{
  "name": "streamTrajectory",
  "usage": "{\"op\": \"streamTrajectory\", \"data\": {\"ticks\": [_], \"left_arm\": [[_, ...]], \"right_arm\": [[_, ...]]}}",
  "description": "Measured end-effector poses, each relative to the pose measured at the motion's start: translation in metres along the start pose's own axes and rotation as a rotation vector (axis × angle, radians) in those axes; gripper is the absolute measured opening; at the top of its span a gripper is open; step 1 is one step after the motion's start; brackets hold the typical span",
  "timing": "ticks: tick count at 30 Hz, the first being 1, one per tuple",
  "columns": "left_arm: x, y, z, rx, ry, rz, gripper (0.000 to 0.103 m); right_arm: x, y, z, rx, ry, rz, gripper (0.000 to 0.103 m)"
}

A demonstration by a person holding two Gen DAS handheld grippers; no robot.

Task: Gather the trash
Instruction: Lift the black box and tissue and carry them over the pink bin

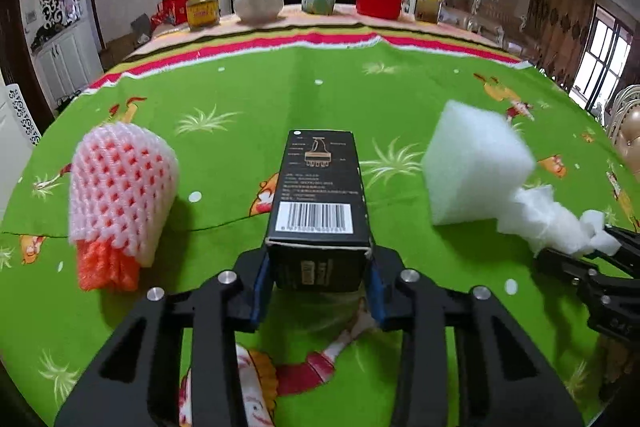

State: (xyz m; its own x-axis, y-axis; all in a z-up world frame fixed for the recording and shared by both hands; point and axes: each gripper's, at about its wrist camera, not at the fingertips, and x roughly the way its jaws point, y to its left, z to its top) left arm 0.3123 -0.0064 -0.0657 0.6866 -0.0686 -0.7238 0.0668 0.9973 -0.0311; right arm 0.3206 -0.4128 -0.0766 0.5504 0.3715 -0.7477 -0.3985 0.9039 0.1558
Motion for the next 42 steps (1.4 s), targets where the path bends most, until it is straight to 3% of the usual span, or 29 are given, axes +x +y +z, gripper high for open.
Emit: {"op": "streamTrajectory", "data": {"ticks": [15,26,28,42], "left_arm": [[-0.102,0.014,-0.054,-0.004,-0.140,-0.020,0.038],[-0.139,0.057,-0.100,-0.005,-0.142,0.043,0.038],[-0.143,0.066,-0.107,-0.015,-0.137,0.051,0.038],[-0.165,0.106,-0.138,-0.059,-0.141,0.108,0.038]], "right_arm": [[0.001,-0.010,0.000,0.046,0.009,0.013,0.036],[0.000,-0.003,0.000,0.015,0.003,-0.023,0.036],[-0.001,0.009,-0.002,-0.017,0.007,-0.034,0.036],[-0.026,0.156,-0.025,-0.276,-0.010,0.146,0.036]]}}
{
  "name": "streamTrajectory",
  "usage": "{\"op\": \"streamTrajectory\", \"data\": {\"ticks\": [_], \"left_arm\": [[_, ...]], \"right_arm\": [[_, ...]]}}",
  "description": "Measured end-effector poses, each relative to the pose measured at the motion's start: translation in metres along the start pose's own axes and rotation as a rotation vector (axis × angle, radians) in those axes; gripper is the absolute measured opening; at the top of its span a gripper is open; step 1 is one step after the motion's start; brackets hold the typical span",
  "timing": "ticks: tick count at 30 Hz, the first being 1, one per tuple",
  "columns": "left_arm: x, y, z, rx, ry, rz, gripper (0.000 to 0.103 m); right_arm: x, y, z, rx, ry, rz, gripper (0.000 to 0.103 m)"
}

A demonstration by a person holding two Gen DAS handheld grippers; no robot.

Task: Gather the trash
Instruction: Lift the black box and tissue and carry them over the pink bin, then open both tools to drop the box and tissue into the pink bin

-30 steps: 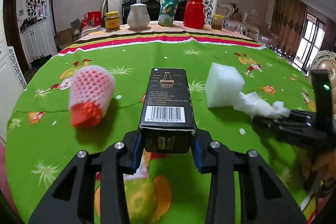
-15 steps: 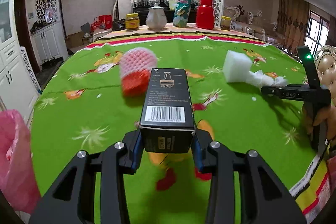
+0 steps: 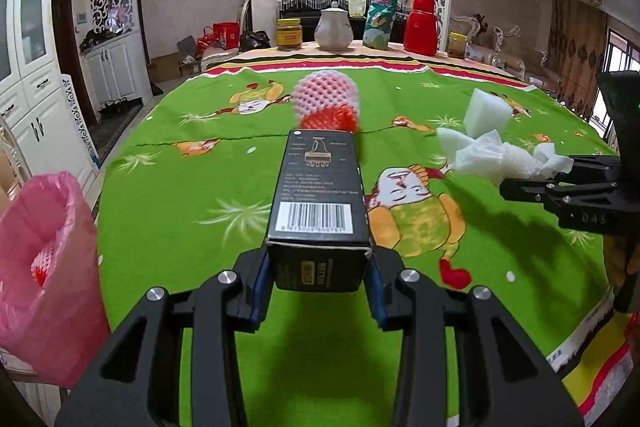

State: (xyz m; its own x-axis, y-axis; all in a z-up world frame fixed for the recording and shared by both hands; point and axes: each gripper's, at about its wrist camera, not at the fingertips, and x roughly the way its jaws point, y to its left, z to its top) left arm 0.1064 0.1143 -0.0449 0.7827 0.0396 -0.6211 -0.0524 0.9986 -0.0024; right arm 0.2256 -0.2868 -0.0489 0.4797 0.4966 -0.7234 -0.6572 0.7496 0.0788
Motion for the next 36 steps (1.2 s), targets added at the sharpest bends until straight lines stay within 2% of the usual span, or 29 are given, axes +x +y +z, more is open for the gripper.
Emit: {"op": "streamTrajectory", "data": {"ticks": [9,22,27,31,36], "left_arm": [[-0.013,0.030,-0.008,-0.025,-0.008,0.059,0.038],[-0.051,0.089,-0.021,-0.093,-0.074,0.147,0.038],[-0.075,0.126,-0.025,-0.143,-0.116,0.193,0.038],[-0.095,0.168,-0.030,-0.212,-0.151,0.269,0.038],[-0.107,0.213,-0.038,-0.262,-0.142,0.353,0.038]], "right_arm": [[0.007,0.048,0.013,-0.058,0.005,0.051,0.036],[0.031,0.127,0.039,-0.178,0.001,0.139,0.036],[0.042,0.164,0.056,-0.202,-0.014,0.192,0.036],[0.048,0.195,0.074,-0.226,-0.044,0.244,0.036],[0.058,0.237,0.098,-0.267,-0.078,0.304,0.036]]}}
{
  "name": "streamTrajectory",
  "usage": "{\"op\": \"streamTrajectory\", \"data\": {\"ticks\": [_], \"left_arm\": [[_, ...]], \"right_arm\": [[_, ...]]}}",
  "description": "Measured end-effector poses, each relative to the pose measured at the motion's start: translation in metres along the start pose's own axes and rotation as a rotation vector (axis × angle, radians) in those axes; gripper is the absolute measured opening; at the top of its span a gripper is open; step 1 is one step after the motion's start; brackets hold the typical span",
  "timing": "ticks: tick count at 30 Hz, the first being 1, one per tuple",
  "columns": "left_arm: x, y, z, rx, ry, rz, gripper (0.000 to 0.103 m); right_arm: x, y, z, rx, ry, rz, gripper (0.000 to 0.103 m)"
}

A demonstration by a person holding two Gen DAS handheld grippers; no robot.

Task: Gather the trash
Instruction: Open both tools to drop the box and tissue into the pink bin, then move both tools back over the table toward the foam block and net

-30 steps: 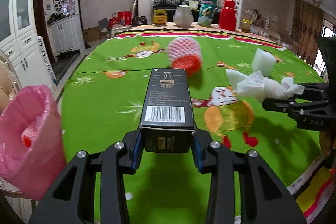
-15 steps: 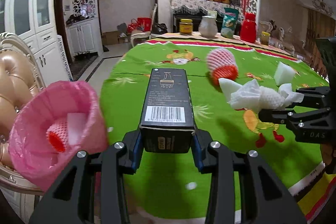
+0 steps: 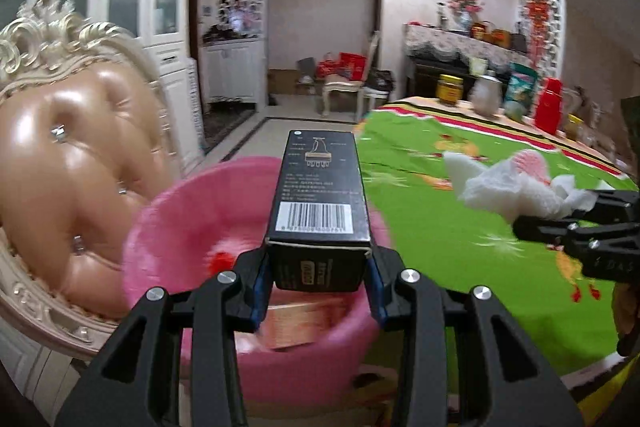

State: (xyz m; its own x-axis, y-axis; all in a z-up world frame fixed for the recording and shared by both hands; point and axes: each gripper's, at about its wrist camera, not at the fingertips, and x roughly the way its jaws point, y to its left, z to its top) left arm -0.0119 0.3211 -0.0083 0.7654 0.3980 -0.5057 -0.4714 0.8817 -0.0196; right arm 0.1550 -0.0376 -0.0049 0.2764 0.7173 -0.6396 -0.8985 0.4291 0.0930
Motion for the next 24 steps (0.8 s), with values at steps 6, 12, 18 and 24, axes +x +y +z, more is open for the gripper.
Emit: {"op": "streamTrajectory", "data": {"ticks": [6,12,18,24], "left_arm": [[0.017,0.050,0.006,-0.061,0.031,0.062,0.038],[0.038,0.075,0.004,-0.109,0.064,0.069,0.039],[0.045,0.093,0.001,-0.135,0.066,0.112,0.064],[0.027,0.110,-0.001,-0.188,0.028,0.185,0.085]], "right_arm": [[0.030,0.025,0.036,-0.025,-0.017,0.056,0.037],[0.065,0.048,0.059,-0.030,-0.003,0.120,0.037],[0.088,0.065,0.060,-0.047,0.006,0.168,0.047],[0.090,0.055,0.055,-0.011,0.009,0.177,0.066]]}}
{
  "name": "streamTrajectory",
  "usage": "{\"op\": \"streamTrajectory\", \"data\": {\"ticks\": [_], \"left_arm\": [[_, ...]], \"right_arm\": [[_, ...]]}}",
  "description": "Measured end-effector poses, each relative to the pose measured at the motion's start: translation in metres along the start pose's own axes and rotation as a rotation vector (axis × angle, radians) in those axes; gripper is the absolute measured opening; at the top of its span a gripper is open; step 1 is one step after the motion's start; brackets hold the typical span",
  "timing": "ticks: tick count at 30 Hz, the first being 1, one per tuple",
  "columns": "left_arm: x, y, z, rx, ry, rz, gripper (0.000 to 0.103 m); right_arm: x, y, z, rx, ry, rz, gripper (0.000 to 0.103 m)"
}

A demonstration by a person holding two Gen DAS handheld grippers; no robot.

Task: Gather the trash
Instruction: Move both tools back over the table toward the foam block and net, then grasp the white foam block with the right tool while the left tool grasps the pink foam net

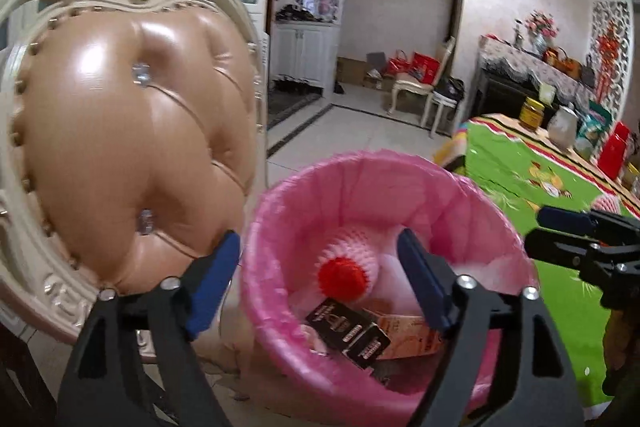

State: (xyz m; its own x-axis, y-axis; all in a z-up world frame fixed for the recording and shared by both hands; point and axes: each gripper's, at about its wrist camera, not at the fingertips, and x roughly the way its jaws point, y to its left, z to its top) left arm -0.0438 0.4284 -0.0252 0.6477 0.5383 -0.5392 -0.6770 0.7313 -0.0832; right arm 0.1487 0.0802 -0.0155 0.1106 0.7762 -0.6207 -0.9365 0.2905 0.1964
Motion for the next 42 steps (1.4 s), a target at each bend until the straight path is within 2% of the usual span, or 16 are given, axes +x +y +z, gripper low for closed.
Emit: {"op": "streamTrajectory", "data": {"ticks": [4,9,12,20,23,26,31,33,37,42], "left_arm": [[-0.014,0.003,-0.001,-0.017,-0.018,0.031,0.098],[-0.028,-0.017,-0.006,0.011,-0.021,-0.022,0.098],[-0.034,-0.044,-0.009,0.044,-0.015,-0.087,0.098],[-0.042,-0.161,-0.022,0.230,0.025,-0.292,0.098],[-0.043,-0.204,-0.030,0.284,0.056,-0.373,0.098],[-0.043,-0.246,-0.036,0.337,0.061,-0.422,0.098],[-0.028,-0.318,-0.040,0.380,0.117,-0.527,0.098],[-0.015,-0.352,-0.039,0.396,0.144,-0.544,0.098],[0.009,-0.404,-0.037,0.414,0.190,-0.554,0.098],[0.039,-0.438,-0.036,0.397,0.233,-0.511,0.098]], "right_arm": [[-0.025,-0.008,-0.007,-0.025,-0.013,-0.051,0.066],[-0.062,-0.024,-0.029,-0.049,-0.008,-0.144,0.070],[-0.085,-0.039,-0.049,-0.054,0.006,-0.218,0.072],[-0.164,-0.112,-0.109,0.104,-0.005,-0.426,0.073],[-0.198,-0.149,-0.132,0.213,-0.017,-0.514,0.076],[-0.228,-0.184,-0.152,0.309,-0.028,-0.593,0.077],[-0.270,-0.251,-0.180,0.495,-0.059,-0.727,0.077],[-0.277,-0.275,-0.187,0.563,-0.067,-0.770,0.077],[-0.273,-0.302,-0.187,0.659,-0.092,-0.785,0.077],[-0.259,-0.314,-0.185,0.689,-0.117,-0.802,0.077]]}}
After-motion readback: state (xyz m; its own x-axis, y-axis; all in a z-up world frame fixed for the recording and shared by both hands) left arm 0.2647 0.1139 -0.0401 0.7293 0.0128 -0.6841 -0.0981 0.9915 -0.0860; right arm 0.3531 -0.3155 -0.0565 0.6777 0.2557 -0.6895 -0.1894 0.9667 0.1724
